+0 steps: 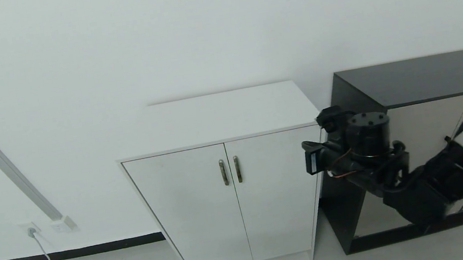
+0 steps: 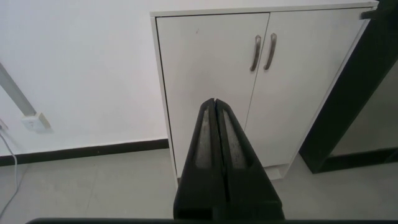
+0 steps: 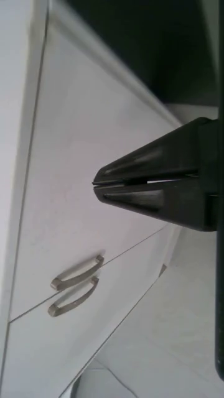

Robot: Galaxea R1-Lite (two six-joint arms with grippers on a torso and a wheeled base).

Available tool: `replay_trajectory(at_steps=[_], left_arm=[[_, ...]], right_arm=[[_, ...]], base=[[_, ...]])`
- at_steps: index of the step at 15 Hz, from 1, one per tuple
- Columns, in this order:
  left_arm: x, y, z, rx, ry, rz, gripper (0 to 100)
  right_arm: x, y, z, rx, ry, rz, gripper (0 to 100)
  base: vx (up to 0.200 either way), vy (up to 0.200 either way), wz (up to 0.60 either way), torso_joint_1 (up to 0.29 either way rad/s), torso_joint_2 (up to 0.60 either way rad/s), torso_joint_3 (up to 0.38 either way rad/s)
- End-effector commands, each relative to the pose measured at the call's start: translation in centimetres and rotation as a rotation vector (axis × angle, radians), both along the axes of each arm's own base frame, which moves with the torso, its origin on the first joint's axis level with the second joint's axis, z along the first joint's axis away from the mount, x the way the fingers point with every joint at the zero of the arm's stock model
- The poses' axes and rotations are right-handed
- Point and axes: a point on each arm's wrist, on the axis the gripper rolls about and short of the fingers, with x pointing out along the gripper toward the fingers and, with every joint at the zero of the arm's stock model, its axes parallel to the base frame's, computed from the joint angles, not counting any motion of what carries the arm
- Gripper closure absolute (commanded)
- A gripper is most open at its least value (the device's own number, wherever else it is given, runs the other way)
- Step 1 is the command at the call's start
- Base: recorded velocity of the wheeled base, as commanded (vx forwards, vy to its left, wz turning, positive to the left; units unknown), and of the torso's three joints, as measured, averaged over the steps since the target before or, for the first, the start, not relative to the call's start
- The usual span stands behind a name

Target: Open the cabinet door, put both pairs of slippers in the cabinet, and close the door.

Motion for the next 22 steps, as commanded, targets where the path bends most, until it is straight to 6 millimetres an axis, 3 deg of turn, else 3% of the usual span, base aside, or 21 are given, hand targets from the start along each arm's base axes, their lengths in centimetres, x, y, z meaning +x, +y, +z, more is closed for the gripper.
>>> replay_trajectory(at_steps=[1, 4, 5, 6, 7, 10, 13, 18, 22], left_arm=[[0.0, 0.0, 0.0, 0.000, -0.001, 0.000, 100], [0.0, 0.0, 0.0, 0.000, -0.001, 0.000, 100], [0.0, 0.0, 0.0, 0.000, -0.001, 0.000, 100], [0.0, 0.0, 0.0, 0.000, -0.001, -0.002, 100], [0.0, 0.0, 0.0, 0.000, 0.001, 0.000, 100], [0.0, 0.0, 0.0, -0.002, 0.001, 0.000, 100], [0.0, 0.0, 0.0, -0.002, -0.001, 0.000, 100], [0.0, 0.0, 0.0, -0.002, 0.001, 0.000, 100], [0.0, 0.0, 0.0, -0.002, 0.001, -0.002, 100]], right_arm=[[-4.9, -6.4, 4.3, 0.029, -0.085, -0.125, 100], [-9.2, -13.1, 4.7, 0.004, -0.086, -0.306, 100], [-9.9, -14.2, 4.6, -0.008, -0.085, -0.341, 100], [-12.2, -16.7, 4.5, -0.047, -0.098, -0.430, 100], [-13.9, -17.6, 4.7, -0.055, -0.118, -0.456, 100], [-19.4, -17.9, 2.7, -0.126, -0.039, -0.381, 100], [-22.8, -18.1, 1.2, -0.150, 0.085, -0.269, 100], [-25.2, -18.2, -1.3, -0.191, 0.282, -0.181, 100], [-26.7, -18.5, -4.5, -0.263, 0.430, -0.160, 100]], base=[[0.000, 0.000, 0.00, 0.000, 0.00, 0.000], [0.000, 0.000, 0.00, 0.000, 0.00, 0.000], [0.000, 0.000, 0.00, 0.000, 0.00, 0.000], [0.000, 0.000, 0.00, 0.000, 0.00, 0.000], [0.000, 0.000, 0.00, 0.000, 0.00, 0.000], [0.000, 0.000, 0.00, 0.000, 0.00, 0.000], [0.000, 0.000, 0.00, 0.000, 0.00, 0.000], [0.000, 0.000, 0.00, 0.000, 0.00, 0.000], [0.000, 0.000, 0.00, 0.000, 0.00, 0.000]])
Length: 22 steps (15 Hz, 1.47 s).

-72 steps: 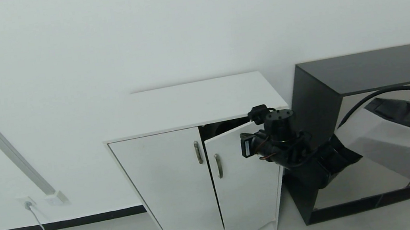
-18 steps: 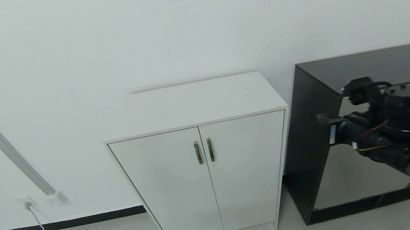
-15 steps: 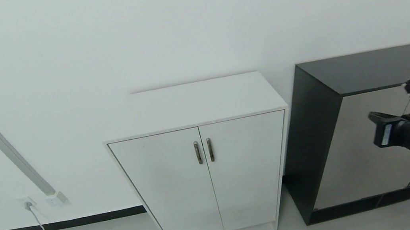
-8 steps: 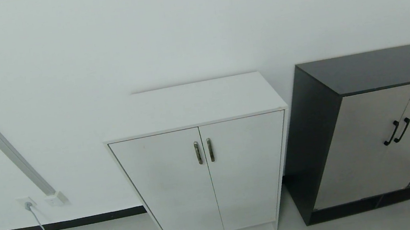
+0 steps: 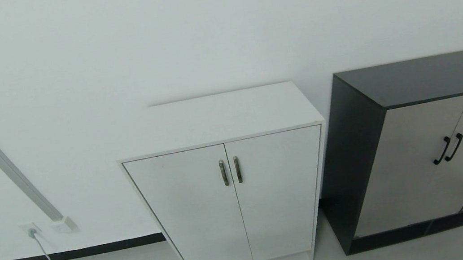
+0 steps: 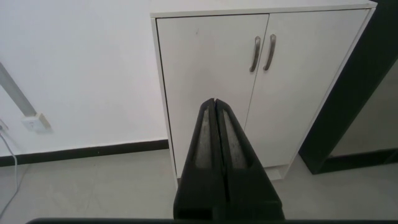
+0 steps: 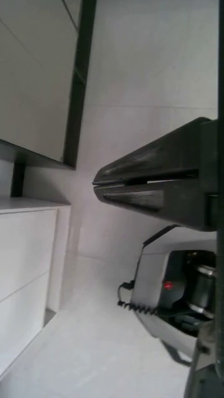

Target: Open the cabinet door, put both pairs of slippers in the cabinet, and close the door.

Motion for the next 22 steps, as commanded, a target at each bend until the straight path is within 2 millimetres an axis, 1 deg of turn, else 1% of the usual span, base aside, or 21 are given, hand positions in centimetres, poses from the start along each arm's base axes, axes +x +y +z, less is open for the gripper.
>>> replay_trajectory(at_steps=[1, 4, 8, 10, 11, 12, 14, 18, 20, 22], left_arm=[[0.0, 0.0, 0.0, 0.000, 0.001, 0.001, 100], [0.0, 0.0, 0.0, 0.000, -0.001, 0.000, 100], [0.0, 0.0, 0.0, 0.000, -0.001, 0.001, 100], [0.0, 0.0, 0.0, 0.000, 0.001, 0.000, 100], [0.0, 0.0, 0.0, 0.000, 0.001, 0.000, 100], [0.0, 0.0, 0.0, 0.000, -0.001, 0.000, 100], [0.0, 0.0, 0.0, 0.000, 0.001, 0.000, 100], [0.0, 0.0, 0.0, 0.000, -0.001, 0.001, 100], [0.0, 0.0, 0.0, 0.000, -0.001, 0.000, 100], [0.0, 0.0, 0.0, 0.000, 0.001, 0.001, 100]], right_arm=[[-0.6, -0.1, -0.9, -0.014, 0.055, 0.006, 100], [-1.0, -0.1, -1.2, -0.015, 0.088, 0.009, 100], [-2.0, -0.2, -1.7, -0.013, 0.139, 0.015, 100], [-2.1, -0.2, -1.7, 0.012, 0.143, 0.038, 100], [-2.6, -0.1, -2.1, 0.040, 0.181, 0.072, 100], [-2.7, -0.1, -2.0, 0.064, 0.180, 0.062, 100], [-3.1, -0.2, -1.9, 0.079, 0.121, 0.043, 100], [-5.9, -0.7, -1.3, 0.121, -0.248, -0.006, 100], [-6.6, -0.7, -1.3, 0.127, -0.340, -0.034, 100], [-6.9, -0.7, -1.4, 0.124, -0.388, -0.073, 100]], base=[[0.000, 0.000, 0.00, 0.000, 0.00, 0.000], [0.000, 0.000, 0.00, 0.000, 0.00, 0.000], [0.000, 0.000, 0.00, 0.000, 0.00, 0.000], [0.000, 0.000, 0.00, 0.000, 0.00, 0.000], [0.000, 0.000, 0.00, 0.000, 0.00, 0.000], [0.000, 0.000, 0.00, 0.000, 0.00, 0.000], [0.000, 0.000, 0.00, 0.000, 0.00, 0.000], [0.000, 0.000, 0.00, 0.000, 0.00, 0.000], [0.000, 0.000, 0.00, 0.000, 0.00, 0.000], [0.000, 0.000, 0.00, 0.000, 0.00, 0.000]])
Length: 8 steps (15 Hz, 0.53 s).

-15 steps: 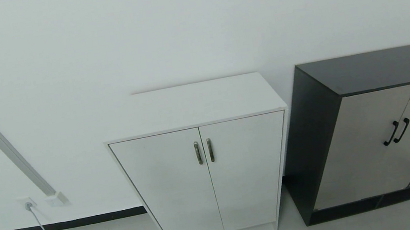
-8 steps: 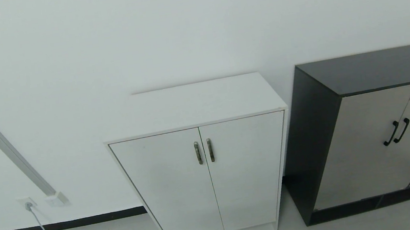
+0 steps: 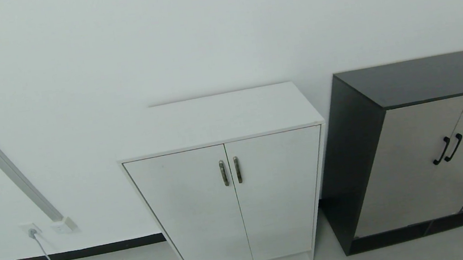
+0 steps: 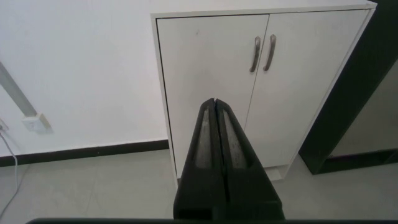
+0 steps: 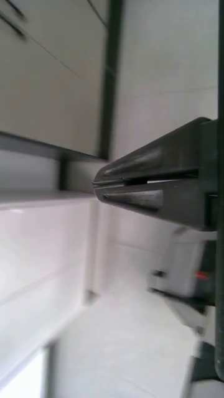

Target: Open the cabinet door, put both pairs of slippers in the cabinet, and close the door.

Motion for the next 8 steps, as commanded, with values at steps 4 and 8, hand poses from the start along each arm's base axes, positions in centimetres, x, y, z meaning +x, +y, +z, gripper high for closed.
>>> replay_trajectory(at_steps=[4, 8], left_arm=[[0.0, 0.0, 0.0, 0.000, 0.001, -0.001, 100], [0.0, 0.0, 0.0, 0.000, -0.001, 0.001, 100]], right_arm=[[-1.9, 0.0, -0.3, 0.019, -0.252, -0.070, 100], [-2.1, -0.1, -0.3, 0.051, -0.278, -0.093, 100]], base=[[0.000, 0.000, 0.00, 0.000, 0.00, 0.000], [0.000, 0.000, 0.00, 0.000, 0.00, 0.000]])
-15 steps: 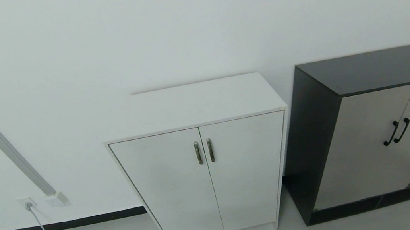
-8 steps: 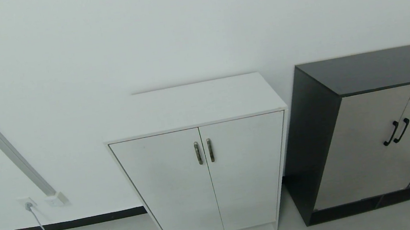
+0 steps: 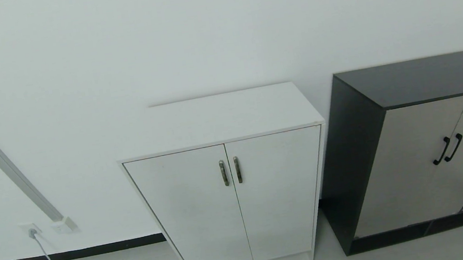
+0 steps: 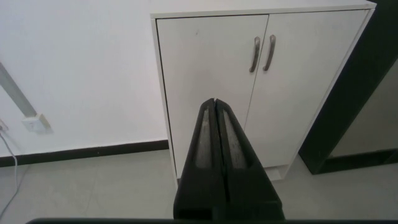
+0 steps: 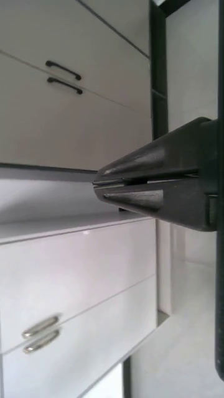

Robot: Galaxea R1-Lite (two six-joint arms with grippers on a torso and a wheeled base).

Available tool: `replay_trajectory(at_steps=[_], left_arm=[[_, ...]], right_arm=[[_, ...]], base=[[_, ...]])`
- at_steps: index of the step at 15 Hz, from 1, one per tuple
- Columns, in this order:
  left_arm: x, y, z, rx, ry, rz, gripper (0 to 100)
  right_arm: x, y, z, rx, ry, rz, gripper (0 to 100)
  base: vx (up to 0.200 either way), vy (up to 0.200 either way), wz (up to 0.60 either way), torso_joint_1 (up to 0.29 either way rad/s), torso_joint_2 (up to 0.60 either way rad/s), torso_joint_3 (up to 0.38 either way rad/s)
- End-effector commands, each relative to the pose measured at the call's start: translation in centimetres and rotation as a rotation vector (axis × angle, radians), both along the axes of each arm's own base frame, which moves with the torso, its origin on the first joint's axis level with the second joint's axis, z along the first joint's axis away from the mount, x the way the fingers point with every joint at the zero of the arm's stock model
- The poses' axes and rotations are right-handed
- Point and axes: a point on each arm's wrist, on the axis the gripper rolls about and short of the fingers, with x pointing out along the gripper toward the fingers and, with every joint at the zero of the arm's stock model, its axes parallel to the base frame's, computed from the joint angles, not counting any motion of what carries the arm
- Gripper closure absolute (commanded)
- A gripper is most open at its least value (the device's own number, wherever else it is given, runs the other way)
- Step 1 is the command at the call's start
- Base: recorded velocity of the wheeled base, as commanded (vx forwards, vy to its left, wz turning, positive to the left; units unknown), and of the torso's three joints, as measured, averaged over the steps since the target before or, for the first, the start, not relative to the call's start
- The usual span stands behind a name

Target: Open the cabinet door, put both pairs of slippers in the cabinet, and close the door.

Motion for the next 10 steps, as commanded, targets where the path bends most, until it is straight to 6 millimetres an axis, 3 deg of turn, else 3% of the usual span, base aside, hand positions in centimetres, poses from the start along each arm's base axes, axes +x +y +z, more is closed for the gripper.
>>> replay_trajectory(at_steps=[1, 10], left_arm=[[0.00, 0.00, 0.00, 0.000, -0.001, 0.001, 100], [0.00, 0.00, 0.00, 0.002, -0.001, 0.001, 100]], right_arm=[[-0.16, -0.01, -0.06, 0.004, -0.021, -0.004, 100], [-0.16, -0.02, -0.06, 0.001, -0.021, -0.006, 100]], base=[[0.000, 0.000, 0.00, 0.000, 0.00, 0.000], [0.000, 0.000, 0.00, 0.000, 0.00, 0.000]])
